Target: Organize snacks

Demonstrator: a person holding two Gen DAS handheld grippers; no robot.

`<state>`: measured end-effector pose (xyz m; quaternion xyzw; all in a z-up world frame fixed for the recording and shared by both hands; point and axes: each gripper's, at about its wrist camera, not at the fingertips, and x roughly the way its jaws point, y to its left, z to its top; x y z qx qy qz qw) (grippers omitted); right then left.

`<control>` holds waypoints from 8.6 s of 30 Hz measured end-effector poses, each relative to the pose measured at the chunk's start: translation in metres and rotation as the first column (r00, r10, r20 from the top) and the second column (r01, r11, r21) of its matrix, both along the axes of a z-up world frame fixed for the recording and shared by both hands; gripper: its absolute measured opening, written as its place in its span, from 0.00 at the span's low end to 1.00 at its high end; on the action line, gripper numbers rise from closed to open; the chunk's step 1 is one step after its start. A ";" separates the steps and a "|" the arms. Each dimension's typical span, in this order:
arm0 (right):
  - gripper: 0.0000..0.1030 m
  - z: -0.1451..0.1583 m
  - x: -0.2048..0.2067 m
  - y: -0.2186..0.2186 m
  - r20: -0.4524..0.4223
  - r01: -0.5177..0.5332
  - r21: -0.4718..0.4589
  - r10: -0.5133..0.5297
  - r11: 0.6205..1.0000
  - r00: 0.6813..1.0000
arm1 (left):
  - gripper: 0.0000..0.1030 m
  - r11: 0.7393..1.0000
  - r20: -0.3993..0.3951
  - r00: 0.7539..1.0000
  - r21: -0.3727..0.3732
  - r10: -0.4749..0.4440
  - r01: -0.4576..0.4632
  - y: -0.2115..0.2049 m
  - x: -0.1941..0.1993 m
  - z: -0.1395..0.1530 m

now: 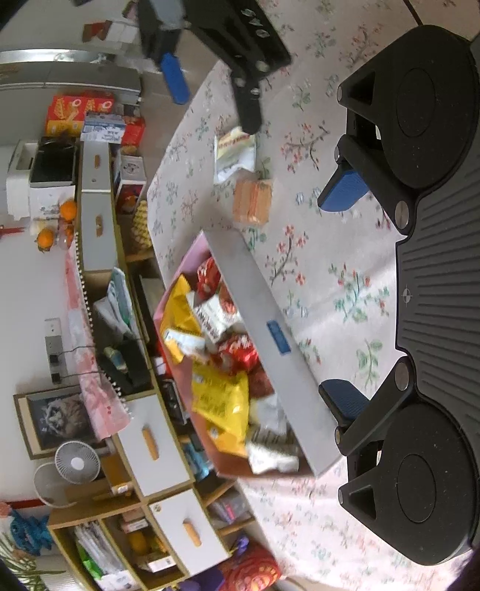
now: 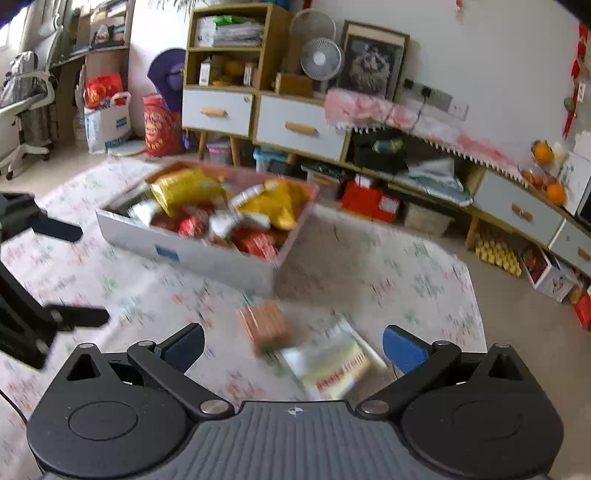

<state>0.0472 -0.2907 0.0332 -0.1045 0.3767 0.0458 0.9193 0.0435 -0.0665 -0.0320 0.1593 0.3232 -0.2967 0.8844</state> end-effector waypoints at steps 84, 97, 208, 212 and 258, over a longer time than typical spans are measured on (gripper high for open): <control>0.25 -0.018 0.040 -0.050 -0.158 0.122 0.128 -0.102 0.984 0.982 | 0.37 0.997 -0.062 0.995 -0.021 -0.077 0.076 -0.065 0.026 0.012; 0.25 0.013 0.039 -0.024 -0.116 0.149 0.168 -0.130 0.975 0.985 | 0.37 0.996 -0.085 0.996 -0.082 0.039 -0.046 -0.003 0.040 0.033; 0.83 0.017 0.025 0.103 -0.134 0.211 0.091 -0.198 0.973 0.971 | 1.00 0.879 -0.063 0.881 0.132 0.470 -0.459 0.054 0.005 0.037; 0.83 0.017 0.023 0.105 -0.133 0.203 0.083 -0.191 0.976 0.973 | 1.00 0.879 -0.056 0.881 0.132 0.469 -0.459 0.053 0.003 0.039; 0.83 0.018 0.022 0.108 -0.123 0.183 0.048 -0.176 0.982 0.977 | 1.00 0.872 -0.046 0.881 0.173 0.471 -0.458 0.053 0.004 0.035</control>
